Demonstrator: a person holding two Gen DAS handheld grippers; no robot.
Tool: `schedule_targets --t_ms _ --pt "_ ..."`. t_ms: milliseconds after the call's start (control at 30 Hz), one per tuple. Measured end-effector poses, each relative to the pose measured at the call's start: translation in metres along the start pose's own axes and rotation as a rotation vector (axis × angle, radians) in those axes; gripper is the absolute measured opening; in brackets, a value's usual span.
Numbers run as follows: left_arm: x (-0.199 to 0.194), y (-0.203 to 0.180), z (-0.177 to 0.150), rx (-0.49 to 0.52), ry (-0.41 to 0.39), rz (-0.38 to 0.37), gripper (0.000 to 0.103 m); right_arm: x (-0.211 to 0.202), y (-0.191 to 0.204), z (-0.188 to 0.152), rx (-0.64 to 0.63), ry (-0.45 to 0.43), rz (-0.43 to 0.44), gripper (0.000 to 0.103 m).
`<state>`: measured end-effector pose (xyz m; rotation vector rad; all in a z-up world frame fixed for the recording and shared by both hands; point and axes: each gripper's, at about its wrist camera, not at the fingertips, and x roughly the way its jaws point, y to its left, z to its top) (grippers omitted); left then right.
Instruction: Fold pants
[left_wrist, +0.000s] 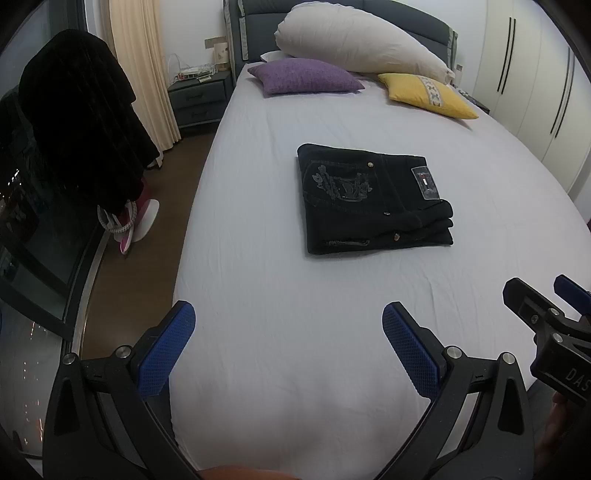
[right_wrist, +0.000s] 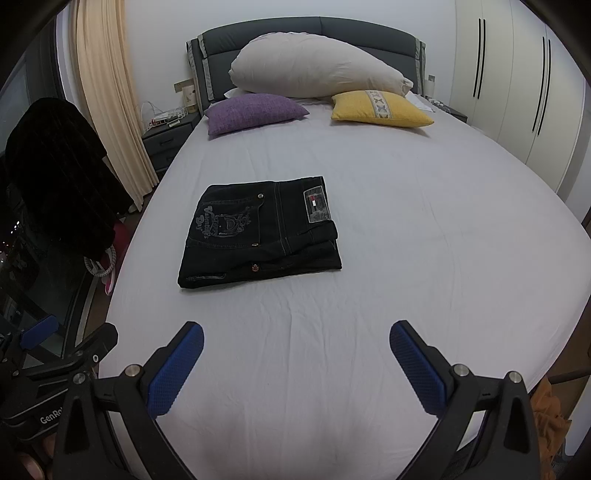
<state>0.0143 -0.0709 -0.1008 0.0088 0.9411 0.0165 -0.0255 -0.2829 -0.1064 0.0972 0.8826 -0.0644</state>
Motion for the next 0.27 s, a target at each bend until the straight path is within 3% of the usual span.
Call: schedule_targets --t_ms 267 --pt "-0.0004 0.0030 -0.0095 -0.004 0.004 0.007 0.103 0.0015 -0.0007 -0.0017 0.001 0.001 0.000 0.103"
